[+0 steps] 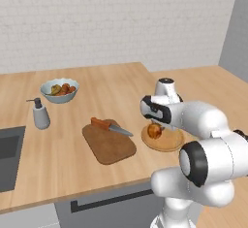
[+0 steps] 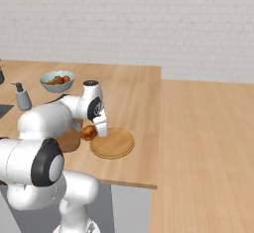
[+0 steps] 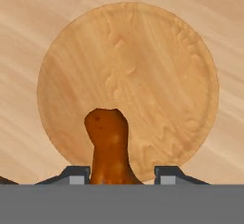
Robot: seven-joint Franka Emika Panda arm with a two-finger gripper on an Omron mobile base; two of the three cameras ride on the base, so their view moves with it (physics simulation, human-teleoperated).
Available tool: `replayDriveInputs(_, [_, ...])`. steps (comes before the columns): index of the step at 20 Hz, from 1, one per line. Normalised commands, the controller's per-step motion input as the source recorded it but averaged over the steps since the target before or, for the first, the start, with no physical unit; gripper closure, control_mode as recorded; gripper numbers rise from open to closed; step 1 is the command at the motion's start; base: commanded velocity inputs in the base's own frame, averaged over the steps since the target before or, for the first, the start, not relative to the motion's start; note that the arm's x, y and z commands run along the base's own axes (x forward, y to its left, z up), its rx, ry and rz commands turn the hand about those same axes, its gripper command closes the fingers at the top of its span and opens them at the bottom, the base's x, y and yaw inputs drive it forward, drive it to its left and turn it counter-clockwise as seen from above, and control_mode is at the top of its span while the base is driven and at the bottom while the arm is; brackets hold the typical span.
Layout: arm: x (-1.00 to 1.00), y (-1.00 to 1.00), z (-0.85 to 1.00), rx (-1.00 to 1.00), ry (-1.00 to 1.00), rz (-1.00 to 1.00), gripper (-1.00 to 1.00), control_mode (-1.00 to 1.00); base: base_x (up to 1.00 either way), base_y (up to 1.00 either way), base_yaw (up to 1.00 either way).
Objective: Pick up the knife from the drawer and place it on the cutting board. Then place the meat from the plate to the cutting board.
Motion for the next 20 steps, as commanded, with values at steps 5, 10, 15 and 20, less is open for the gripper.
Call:
replayDriveInputs(5, [-0.16, 1.0, 0.44, 0.0, 0.09, -0.02, 1.0, -1.0, 0.0, 0.0, 0.0])
replayDriveInputs(10, [0.24, 1.0, -0.02, -0.04, 0.11, -0.02, 1.0, -1.0, 0.0, 0.0, 0.0])
replayDriveInputs(15, [0.08, 0.8, -0.09, -0.01, 0.02, -0.08, 1.0, -1.0, 0.0, 0.0, 0.0])
replayDriveInputs(20, [-0.02, 0.38, -0.26, -0.01, 0.01, -0.12, 1.0, -1.0, 0.0, 0.0, 0.0])
